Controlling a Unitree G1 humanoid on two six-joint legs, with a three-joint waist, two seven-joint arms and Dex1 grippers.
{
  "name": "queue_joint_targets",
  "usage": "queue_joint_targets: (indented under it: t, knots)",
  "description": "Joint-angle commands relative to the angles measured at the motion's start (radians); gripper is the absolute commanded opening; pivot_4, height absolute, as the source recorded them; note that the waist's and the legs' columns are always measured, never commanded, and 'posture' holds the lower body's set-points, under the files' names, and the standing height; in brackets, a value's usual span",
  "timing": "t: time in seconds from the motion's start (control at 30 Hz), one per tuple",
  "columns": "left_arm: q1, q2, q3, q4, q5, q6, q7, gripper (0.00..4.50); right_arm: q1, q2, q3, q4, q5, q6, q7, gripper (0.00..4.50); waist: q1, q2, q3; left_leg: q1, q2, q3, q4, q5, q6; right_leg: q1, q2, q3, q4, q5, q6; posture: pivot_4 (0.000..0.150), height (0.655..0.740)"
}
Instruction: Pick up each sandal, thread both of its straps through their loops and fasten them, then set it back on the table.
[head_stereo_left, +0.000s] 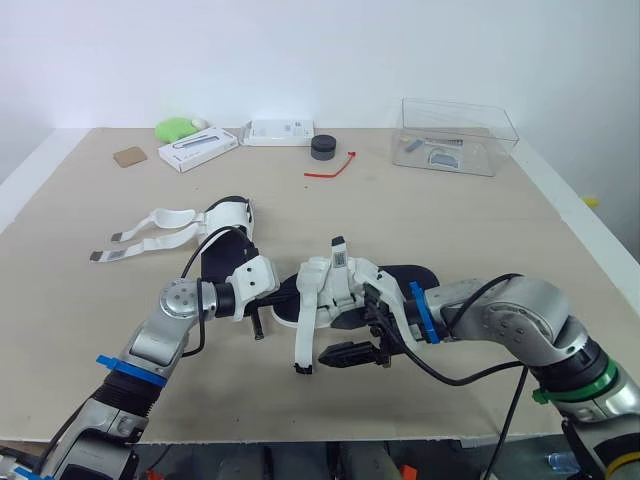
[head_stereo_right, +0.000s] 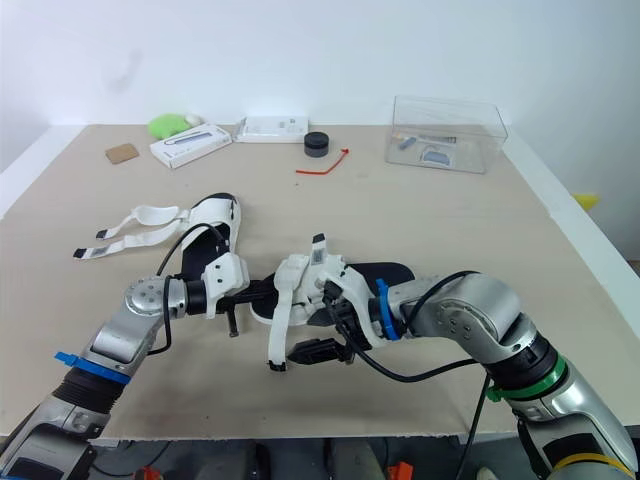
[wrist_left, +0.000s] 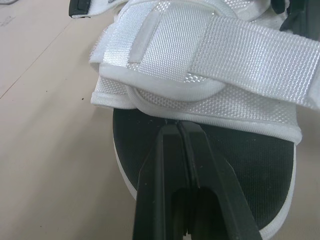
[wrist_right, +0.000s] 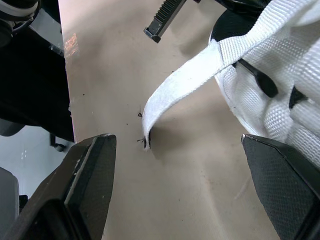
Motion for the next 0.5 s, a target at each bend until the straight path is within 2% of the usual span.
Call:
queue_joint_targets:
  t: [0.03,0.3,0.5]
  knots:
    - [0.006,0.003,-0.023,0.025,0.038,0.007,0.011,0.00,-0.044,0.056,-0.100,0.007,0.116,0.133,-0.007,4.30,0.000,0.000,0.000,0.000,0.000,0.000,0.000,0.000,0.000,0.000,0.000,0.000,0.000,0.000,0.000,0.150,0.7400]
    - [0.010,0.001,-0.028,0.022,0.038,0.008,0.017,0.00,-0.091,0.208,-0.158,0.070,0.099,0.288,-0.112,4.30,0.000,0.000,0.000,-0.002,0.000,-0.001,0.000,0.000,0.000,-0.001,-0.001,0.000,0.000,0.000,-0.002,0.150,0.7400]
    - [0.023,0.007,-0.024,0.014,0.038,0.010,0.024,0.00,-0.107,0.261,-0.163,0.057,0.060,0.346,-0.154,4.30,0.000,0.000,0.000,-0.002,0.000,-0.001,0.000,0.000,0.000,-0.001,-0.002,0.000,0.000,0.000,-0.002,0.150,0.7400]
